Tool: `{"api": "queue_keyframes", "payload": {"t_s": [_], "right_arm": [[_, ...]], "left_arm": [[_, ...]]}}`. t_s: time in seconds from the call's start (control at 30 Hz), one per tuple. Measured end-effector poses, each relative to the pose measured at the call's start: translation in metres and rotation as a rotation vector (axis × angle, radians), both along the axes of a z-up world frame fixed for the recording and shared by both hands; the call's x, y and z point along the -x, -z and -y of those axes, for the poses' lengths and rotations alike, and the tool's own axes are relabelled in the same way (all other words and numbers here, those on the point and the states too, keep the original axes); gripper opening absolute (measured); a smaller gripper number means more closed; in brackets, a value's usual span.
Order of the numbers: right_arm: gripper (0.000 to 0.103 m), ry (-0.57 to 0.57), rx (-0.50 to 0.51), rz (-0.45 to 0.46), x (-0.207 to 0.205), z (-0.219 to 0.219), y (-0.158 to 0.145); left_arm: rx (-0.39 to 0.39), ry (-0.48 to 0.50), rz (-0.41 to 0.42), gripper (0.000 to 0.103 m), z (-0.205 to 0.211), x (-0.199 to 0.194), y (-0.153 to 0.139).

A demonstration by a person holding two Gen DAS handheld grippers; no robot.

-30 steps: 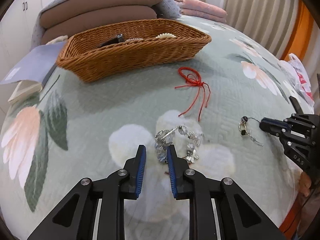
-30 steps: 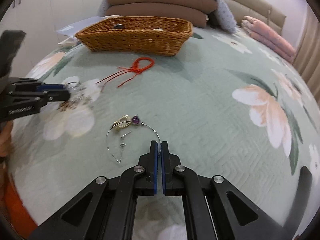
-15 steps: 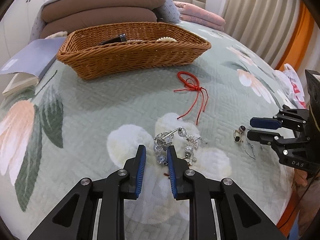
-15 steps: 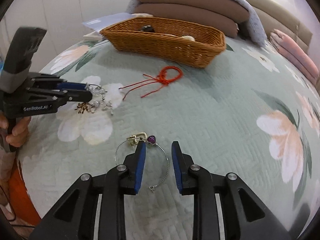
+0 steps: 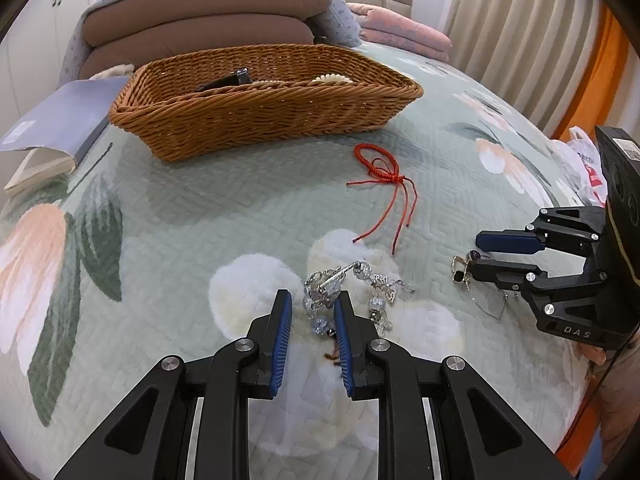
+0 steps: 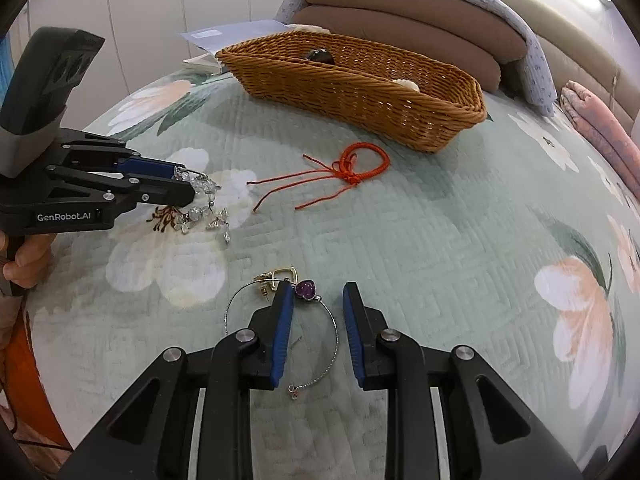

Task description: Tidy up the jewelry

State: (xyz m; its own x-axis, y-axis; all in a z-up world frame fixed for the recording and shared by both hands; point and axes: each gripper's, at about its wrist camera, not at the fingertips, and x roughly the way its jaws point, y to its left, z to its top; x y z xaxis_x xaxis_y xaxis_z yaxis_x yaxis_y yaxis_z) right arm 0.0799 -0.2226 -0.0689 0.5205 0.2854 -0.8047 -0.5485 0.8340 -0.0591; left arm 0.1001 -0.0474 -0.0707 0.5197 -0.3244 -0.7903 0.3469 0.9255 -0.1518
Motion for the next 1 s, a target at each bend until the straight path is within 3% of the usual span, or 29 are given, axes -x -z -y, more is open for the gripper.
{"api": "queue_keyframes", "payload": {"t_s": [0.1, 0.17, 0.27, 0.3, 0.33, 0.77, 1.0], "right_arm": [[0.025, -0.017, 0.011, 0.011, 0.001, -0.004, 0.000], [0.011, -0.037, 0.007, 0.019, 0.005, -0.006, 0.000], [0.011, -0.023, 0.005, 0.040, 0.011, -0.005, -0.001], [0.011, -0.018, -0.010, 0.044, 0.013, -0.003, -0.003], [0.011, -0.014, -0.028, 0.049, 0.015, -0.001, -0.006], [0.011, 0.044, -0.108, 0.153, 0.035, 0.015, -0.056], [0.011, 0.069, -0.141, 0.224, 0.021, 0.010, -0.089]], "left_arm": [[0.002, 0.000, -0.001, 0.022, 0.001, -0.002, 0.000], [-0.001, 0.000, 0.005, 0.022, 0.003, -0.003, 0.000], [-0.003, -0.002, 0.016, 0.020, 0.003, -0.001, 0.000], [-0.002, -0.002, 0.020, 0.012, 0.003, -0.001, -0.001], [0.003, -0.004, 0.023, 0.011, 0.003, 0.000, -0.001], [0.135, -0.001, 0.137, 0.011, -0.008, 0.014, -0.033], [0.200, 0.012, 0.194, 0.011, -0.016, 0.013, -0.062]]}}
